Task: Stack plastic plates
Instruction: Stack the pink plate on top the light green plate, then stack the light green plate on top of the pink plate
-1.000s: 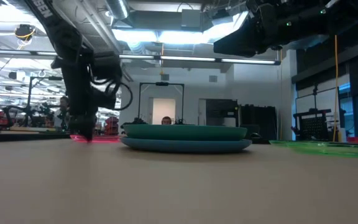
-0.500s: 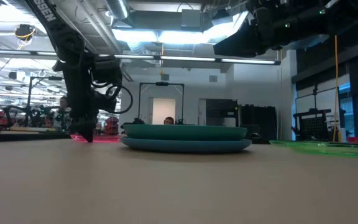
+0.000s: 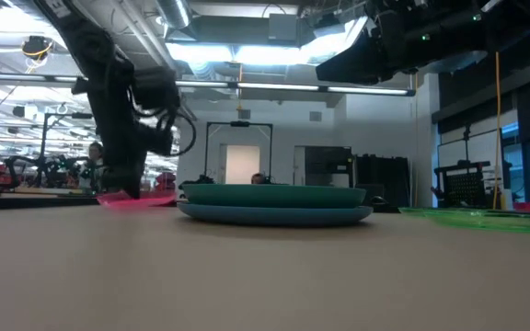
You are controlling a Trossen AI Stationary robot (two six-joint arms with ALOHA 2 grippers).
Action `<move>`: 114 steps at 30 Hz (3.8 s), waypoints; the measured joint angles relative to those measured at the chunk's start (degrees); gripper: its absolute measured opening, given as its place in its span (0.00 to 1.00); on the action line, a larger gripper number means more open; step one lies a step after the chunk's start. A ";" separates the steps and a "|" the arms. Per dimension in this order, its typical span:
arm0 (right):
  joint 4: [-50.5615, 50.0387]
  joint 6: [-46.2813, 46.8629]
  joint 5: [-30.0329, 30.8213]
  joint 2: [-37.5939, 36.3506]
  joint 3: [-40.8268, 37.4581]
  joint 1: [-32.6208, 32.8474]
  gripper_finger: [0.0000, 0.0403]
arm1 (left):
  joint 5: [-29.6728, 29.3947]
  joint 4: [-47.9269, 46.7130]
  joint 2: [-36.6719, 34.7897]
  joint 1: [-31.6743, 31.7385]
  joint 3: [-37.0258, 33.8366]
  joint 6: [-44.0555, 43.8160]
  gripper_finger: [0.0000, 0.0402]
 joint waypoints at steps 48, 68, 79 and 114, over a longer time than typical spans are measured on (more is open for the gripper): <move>-3.72 -0.10 1.99 -2.92 0.00 2.05 0.47 | 10.58 39.88 10.00 -31.47 4.63 -4.32 0.00; -6.56 1.07 1.60 -2.99 0.00 1.88 0.47 | 13.46 33.78 13.92 -31.60 8.13 -8.37 0.24; -6.58 1.07 1.62 -2.95 0.00 1.88 0.47 | 11.22 24.61 4.33 -32.86 7.72 -12.03 0.32; -58.32 31.13 -8.03 -20.49 0.04 8.12 0.47 | 11.74 51.61 -14.81 -35.30 -13.66 -15.28 0.32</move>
